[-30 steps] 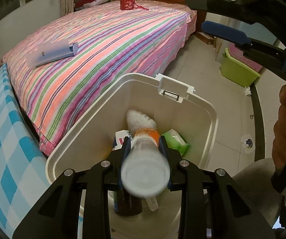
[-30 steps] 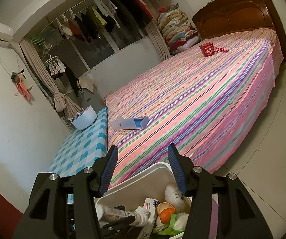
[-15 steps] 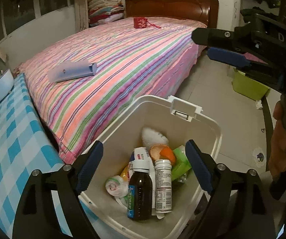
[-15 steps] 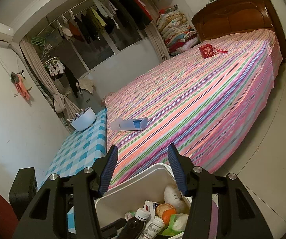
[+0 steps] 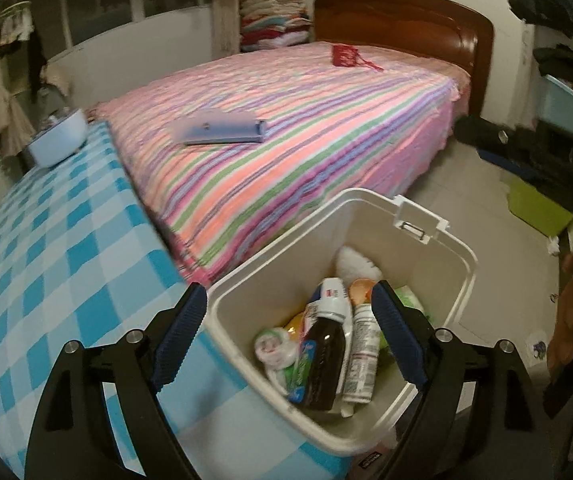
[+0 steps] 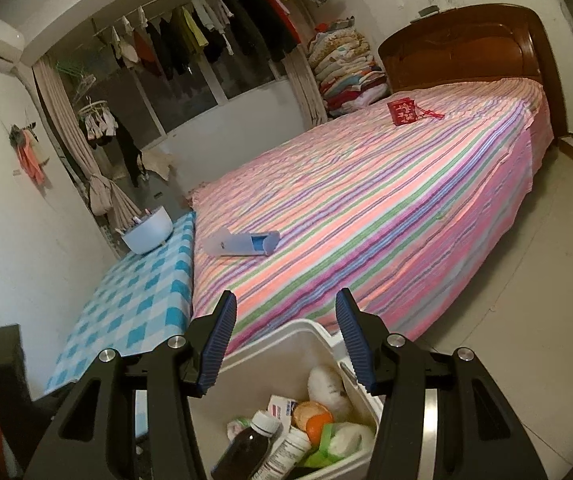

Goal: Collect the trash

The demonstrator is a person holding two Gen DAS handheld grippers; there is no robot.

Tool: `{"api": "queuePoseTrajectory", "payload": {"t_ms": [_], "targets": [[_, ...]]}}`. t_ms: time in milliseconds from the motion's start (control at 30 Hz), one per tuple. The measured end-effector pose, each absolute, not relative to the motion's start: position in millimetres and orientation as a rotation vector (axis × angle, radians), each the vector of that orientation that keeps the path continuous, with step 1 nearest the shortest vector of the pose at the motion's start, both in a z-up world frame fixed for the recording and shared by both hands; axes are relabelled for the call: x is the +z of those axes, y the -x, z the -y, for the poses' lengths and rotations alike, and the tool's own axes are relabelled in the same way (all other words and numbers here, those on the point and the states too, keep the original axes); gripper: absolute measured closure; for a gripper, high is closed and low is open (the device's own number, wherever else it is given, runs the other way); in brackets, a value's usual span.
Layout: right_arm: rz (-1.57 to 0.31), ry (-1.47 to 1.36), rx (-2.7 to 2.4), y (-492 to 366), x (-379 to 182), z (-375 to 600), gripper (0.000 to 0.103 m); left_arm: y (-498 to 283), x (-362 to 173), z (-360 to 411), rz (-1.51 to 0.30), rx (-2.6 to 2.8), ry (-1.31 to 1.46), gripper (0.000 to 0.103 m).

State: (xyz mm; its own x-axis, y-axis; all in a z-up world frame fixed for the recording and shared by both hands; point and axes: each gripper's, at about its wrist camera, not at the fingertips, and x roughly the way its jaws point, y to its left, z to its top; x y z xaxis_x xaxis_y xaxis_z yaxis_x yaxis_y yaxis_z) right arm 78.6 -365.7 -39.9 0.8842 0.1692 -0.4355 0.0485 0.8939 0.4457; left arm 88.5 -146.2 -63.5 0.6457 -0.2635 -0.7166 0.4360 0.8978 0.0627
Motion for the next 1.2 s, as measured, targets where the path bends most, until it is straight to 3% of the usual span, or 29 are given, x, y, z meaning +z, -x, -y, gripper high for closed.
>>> {"api": "queuePoseTrajectory", "payload": {"t_ms": [367, 500, 1200], "targets": [[-0.417, -0.308, -0.009, -28, -45, 312, 0.052, -40, -38, 111, -0.63, -0.248, -0.227, 0.017], [-0.374, -0.235, -0.035, -14, -43, 294, 0.042, -28, -42, 100, -0.644, -0.243, -0.184, 0.016], [-0.384, -0.212, 0.006, -19, -50, 259, 0.042, -30, -37, 61, -0.585, -0.154, -0.122, 0.014]]}}
